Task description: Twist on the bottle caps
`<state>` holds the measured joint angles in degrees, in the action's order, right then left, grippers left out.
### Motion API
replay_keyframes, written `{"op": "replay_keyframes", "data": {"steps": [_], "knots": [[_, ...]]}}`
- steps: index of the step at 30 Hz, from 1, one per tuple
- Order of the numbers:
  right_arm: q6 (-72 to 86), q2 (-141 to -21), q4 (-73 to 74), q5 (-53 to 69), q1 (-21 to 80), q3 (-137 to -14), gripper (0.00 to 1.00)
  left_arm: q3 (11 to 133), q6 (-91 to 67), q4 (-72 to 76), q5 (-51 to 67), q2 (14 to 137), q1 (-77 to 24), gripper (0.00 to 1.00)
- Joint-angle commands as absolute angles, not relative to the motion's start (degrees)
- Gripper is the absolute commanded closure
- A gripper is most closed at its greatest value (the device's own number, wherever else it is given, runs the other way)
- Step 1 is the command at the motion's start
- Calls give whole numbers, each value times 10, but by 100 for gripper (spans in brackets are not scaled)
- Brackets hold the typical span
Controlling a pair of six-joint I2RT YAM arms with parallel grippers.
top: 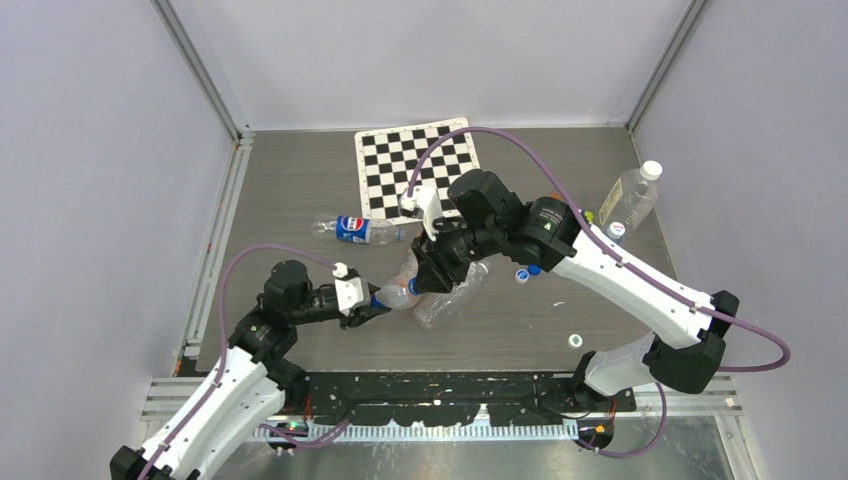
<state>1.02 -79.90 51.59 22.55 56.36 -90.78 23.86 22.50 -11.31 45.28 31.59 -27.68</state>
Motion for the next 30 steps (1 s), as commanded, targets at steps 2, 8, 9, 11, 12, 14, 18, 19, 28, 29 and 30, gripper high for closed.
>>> {"op": "replay_keyframes", "data": {"steps": [2, 8, 9, 11, 12, 14, 18, 19, 28, 29, 30], "knots": [[-12, -799, 506, 263, 567, -913, 81, 235, 189, -36, 492, 309, -280, 66], [-18, -802, 516, 248, 567, -914, 81, 234, 156, -11, 490, 309, -280, 66], [-18, -803, 517, 244, 567, -914, 81, 234, 149, -8, 489, 309, -281, 66], [-18, -805, 518, 229, 567, -915, 81, 238, 132, -4, 486, 311, -281, 67], [-18, -806, 519, 221, 567, -915, 82, 241, 123, -4, 483, 313, -281, 68], [-22, -809, 525, 215, 567, -918, 82, 254, 114, -22, 483, 318, -281, 69], [-31, -810, 532, 209, 567, -920, 82, 288, 135, -81, 477, 322, -280, 69], [-34, -810, 533, 208, 566, -921, 82, 297, 146, -100, 477, 324, -281, 69], [-24, -821, 531, 217, 567, -925, 82, 314, 169, -127, 474, 315, -281, 68], [-23, -822, 529, 218, 567, -925, 83, 313, 165, -120, 477, 315, -281, 68], [-20, -824, 526, 218, 567, -924, 83, 312, 163, -114, 479, 317, -281, 68]]}}
